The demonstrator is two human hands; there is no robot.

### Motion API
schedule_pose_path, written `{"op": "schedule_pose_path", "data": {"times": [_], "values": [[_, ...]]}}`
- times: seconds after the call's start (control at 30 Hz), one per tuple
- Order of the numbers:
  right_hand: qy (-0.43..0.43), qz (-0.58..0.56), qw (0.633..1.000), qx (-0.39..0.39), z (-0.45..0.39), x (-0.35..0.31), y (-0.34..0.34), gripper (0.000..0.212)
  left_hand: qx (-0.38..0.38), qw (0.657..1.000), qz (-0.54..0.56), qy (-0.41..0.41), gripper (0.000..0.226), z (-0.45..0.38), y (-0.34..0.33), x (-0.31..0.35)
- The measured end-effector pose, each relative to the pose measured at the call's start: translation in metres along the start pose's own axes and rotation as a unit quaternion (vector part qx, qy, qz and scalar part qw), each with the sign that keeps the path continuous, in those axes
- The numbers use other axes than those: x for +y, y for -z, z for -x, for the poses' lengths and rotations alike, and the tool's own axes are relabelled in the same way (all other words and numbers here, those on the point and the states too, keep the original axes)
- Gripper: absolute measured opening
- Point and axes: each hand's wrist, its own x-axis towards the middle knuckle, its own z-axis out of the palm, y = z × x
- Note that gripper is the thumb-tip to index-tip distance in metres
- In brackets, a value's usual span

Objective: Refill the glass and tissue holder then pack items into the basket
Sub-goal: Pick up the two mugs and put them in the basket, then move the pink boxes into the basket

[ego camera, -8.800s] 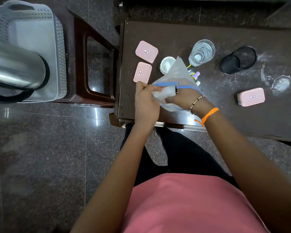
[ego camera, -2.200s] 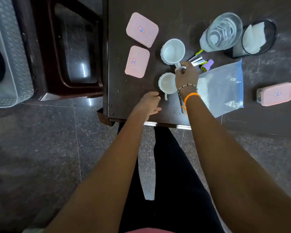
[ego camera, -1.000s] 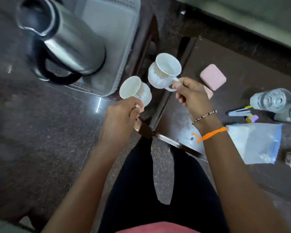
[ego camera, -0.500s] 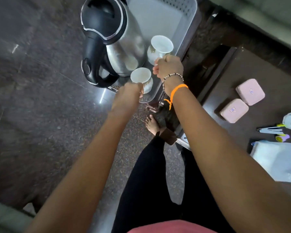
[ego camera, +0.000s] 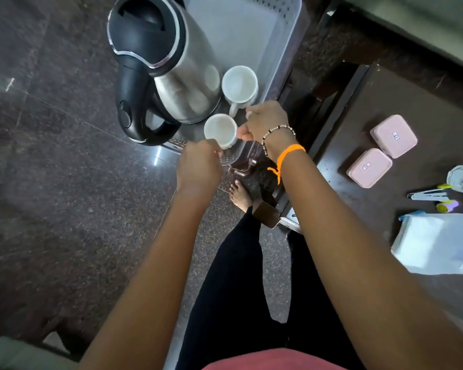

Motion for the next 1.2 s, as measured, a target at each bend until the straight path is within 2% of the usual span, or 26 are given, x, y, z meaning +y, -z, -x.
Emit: {"op": "schedule_pose_path", "data": {"times": [0.1, 0.17, 0.33, 0.43, 0.5, 0.57, 0.7, 0.77, 0.83, 0.87, 1.0, 1.1, 1.2], "values": [[0.004, -0.095, 0.995, 0.021, 0.015, 0.028, 0.021, 0.026, 0.045, 0.997, 0.037, -0.048, 0.02, 0.018, -0.008, 0.02], [0.0, -0.128, 0.991, 0.047, 0.021, 0.054, 0.044, 0.026, 0.02, 0.994, 0.09, -0.061, 0.018, 0.03, -0.019, 0.04], [-0.054, -0.128, 0.984, 0.112, 0.025, 0.137, 0.118, 0.03, -0.149, 0.977, 0.143, -0.062, 0.015, 0.048, -0.078, 0.098], [-0.084, -0.108, 0.975, 0.174, 0.008, 0.182, 0.158, 0.031, -0.251, 0.953, 0.15, -0.074, 0.023, 0.048, -0.115, 0.129], [-0.097, -0.051, 0.971, 0.211, -0.005, 0.205, 0.178, 0.02, -0.299, 0.939, 0.153, -0.073, 0.028, 0.047, -0.139, 0.151], [-0.116, -0.031, 0.958, 0.26, -0.015, 0.219, 0.196, 0.027, -0.322, 0.931, 0.172, -0.028, 0.032, 0.042, -0.164, 0.17], [-0.142, -0.084, 0.932, 0.322, -0.047, 0.243, 0.214, 0.037, -0.277, 0.918, 0.248, 0.137, 0.036, 0.025, -0.213, 0.192], [-0.161, -0.103, 0.934, 0.303, -0.069, 0.269, 0.217, 0.038, -0.259, 0.908, 0.274, 0.183, 0.035, 0.018, -0.233, 0.195], [-0.161, -0.098, 0.946, 0.264, -0.084, 0.289, 0.217, 0.026, -0.246, 0.898, 0.292, 0.217, 0.037, 0.012, -0.249, 0.196], [-0.158, -0.094, 0.951, 0.247, -0.08, 0.286, 0.219, 0.019, -0.242, 0.895, 0.299, 0.224, 0.035, 0.011, -0.255, 0.196], [-0.162, -0.139, 0.957, 0.198, -0.074, 0.274, 0.227, 0.027, -0.207, 0.901, 0.313, 0.219, 0.006, 0.011, -0.262, 0.203], [-0.148, -0.175, 0.947, 0.225, -0.072, 0.269, 0.228, 0.026, -0.187, 0.9, 0.326, 0.221, 0.025, 0.008, -0.262, 0.201], [-0.139, -0.241, 0.931, 0.236, -0.065, 0.262, 0.222, 0.027, -0.178, 0.887, 0.355, 0.235, 0.021, 0.004, -0.248, 0.197]]}}
